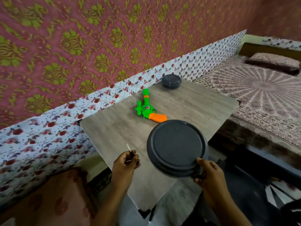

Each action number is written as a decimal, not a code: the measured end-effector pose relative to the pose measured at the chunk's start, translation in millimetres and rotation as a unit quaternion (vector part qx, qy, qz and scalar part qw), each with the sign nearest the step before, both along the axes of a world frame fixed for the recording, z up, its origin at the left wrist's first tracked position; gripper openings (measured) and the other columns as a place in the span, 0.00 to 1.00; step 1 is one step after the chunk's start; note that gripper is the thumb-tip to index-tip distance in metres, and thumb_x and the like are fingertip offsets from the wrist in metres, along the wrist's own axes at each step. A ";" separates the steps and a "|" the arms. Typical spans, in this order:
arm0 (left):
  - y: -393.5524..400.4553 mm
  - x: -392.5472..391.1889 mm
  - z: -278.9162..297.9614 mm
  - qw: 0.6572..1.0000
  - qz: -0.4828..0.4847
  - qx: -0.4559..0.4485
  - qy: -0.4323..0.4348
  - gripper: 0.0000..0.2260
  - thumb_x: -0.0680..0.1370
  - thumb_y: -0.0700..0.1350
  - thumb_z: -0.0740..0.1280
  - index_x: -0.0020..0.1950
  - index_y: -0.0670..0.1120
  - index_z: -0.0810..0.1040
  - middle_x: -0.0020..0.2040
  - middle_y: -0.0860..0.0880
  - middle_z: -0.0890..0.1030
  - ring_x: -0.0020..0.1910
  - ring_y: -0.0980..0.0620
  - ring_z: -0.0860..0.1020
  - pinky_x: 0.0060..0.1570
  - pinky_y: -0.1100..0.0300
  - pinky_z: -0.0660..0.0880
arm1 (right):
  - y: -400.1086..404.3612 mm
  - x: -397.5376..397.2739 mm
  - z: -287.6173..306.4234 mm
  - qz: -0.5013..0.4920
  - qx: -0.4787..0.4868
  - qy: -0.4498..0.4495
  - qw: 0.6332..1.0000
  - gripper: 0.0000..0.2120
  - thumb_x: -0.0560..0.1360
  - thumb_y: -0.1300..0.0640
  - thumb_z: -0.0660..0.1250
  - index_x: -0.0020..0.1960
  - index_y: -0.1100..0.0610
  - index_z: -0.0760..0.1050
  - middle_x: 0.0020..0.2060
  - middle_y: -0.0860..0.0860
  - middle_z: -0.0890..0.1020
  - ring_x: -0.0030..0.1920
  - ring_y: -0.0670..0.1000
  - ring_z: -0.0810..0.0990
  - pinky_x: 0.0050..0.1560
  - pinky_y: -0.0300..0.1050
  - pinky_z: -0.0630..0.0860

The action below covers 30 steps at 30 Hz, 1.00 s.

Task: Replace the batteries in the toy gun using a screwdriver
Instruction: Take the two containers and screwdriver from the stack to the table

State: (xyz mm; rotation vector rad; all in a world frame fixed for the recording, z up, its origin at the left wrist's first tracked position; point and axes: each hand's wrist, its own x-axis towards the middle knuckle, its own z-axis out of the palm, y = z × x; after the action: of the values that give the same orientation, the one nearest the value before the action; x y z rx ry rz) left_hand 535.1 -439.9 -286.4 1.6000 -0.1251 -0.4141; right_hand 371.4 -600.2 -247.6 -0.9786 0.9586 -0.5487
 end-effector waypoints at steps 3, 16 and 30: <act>-19.4 29.8 4.6 1.000 0.006 0.000 -0.008 0.06 0.78 0.36 0.65 0.53 0.43 0.78 0.43 0.46 0.81 0.42 0.50 0.80 0.38 0.68 0.80 | -25.3 34.9 4.0 0.021 0.001 -0.001 1.000 0.06 0.76 0.62 0.63 0.41 0.59 0.68 0.33 0.58 0.73 0.28 0.53 0.72 0.20 0.39 0.69; -78.1 106.5 -2.7 0.994 0.107 -0.017 -0.025 0.06 0.78 0.37 0.65 0.54 0.44 0.78 0.44 0.46 0.81 0.44 0.49 0.81 0.47 0.62 0.81 | -116.6 154.7 -0.8 0.133 -0.018 -0.005 0.991 0.09 0.75 0.60 0.64 0.54 0.63 0.71 0.35 0.58 0.75 0.28 0.53 0.74 0.26 0.43 0.71; -315.4 186.7 -56.0 0.982 0.186 0.038 -0.002 0.08 0.74 0.37 0.70 0.40 0.51 0.78 0.27 0.56 0.81 0.28 0.60 0.77 0.43 0.56 0.76 | -384.3 285.9 -55.1 0.172 0.026 0.010 0.985 0.04 0.75 0.63 0.62 0.42 0.60 0.69 0.35 0.55 0.72 0.33 0.53 0.71 0.32 0.46 0.66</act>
State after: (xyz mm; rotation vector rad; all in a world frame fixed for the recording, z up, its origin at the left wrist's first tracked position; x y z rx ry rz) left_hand 721.9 -755.3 -342.4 1.6559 0.1873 -0.1254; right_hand 657.3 -984.5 -302.8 -1.0751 0.7937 -0.2227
